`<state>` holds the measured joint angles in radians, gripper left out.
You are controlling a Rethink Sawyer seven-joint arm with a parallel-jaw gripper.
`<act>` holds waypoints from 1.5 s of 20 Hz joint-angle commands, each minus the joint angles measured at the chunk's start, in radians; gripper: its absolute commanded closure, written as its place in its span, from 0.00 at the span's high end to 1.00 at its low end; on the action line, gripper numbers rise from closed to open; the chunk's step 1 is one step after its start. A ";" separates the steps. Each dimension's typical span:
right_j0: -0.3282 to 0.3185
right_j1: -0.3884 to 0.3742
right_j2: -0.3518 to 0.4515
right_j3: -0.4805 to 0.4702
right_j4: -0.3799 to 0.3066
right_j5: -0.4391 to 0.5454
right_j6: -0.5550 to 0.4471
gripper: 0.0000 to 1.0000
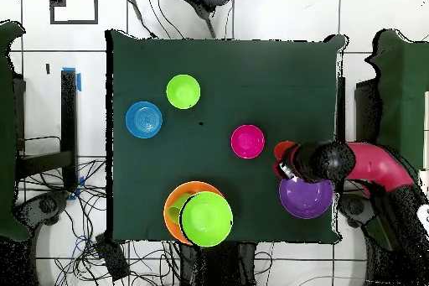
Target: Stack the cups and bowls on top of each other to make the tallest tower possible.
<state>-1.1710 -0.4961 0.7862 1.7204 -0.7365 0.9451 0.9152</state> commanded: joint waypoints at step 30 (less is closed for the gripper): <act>-0.085 -0.563 0.321 0.578 0.317 -0.686 0.258 0.00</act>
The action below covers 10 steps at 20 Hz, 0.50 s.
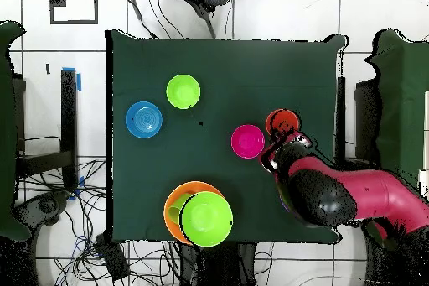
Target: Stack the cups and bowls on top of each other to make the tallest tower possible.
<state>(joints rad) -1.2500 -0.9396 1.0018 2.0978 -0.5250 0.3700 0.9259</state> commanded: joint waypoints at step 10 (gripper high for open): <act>-0.042 -0.174 0.148 0.327 0.174 -0.259 0.277 0.00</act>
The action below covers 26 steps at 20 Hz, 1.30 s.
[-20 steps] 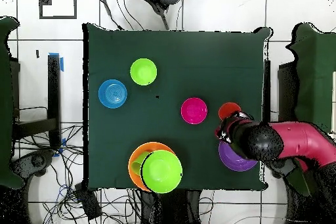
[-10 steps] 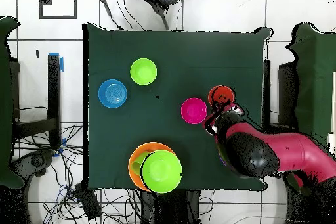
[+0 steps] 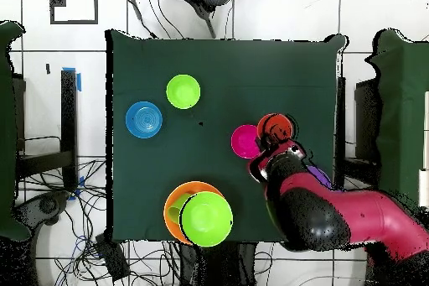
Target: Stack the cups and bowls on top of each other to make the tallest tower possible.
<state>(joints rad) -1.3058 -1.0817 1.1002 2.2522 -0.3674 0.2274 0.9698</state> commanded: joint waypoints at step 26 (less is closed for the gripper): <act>0.249 0.025 -0.179 0.268 -0.070 -0.280 0.366 0.00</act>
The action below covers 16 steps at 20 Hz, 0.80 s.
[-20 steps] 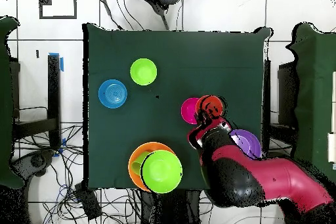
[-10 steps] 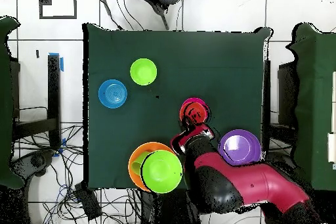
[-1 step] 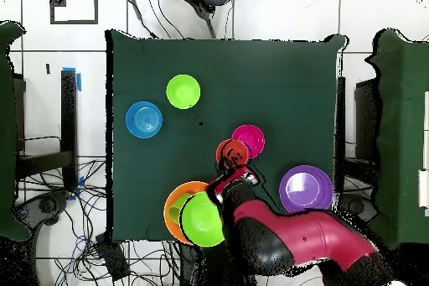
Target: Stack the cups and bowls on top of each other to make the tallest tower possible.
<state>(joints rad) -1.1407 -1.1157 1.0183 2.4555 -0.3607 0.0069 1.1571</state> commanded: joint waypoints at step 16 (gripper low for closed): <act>0.092 0.084 -0.001 0.111 -0.071 -0.012 0.157 0.00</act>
<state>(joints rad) -1.1057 -1.0555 0.9950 2.5145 -0.4008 -0.0033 1.1622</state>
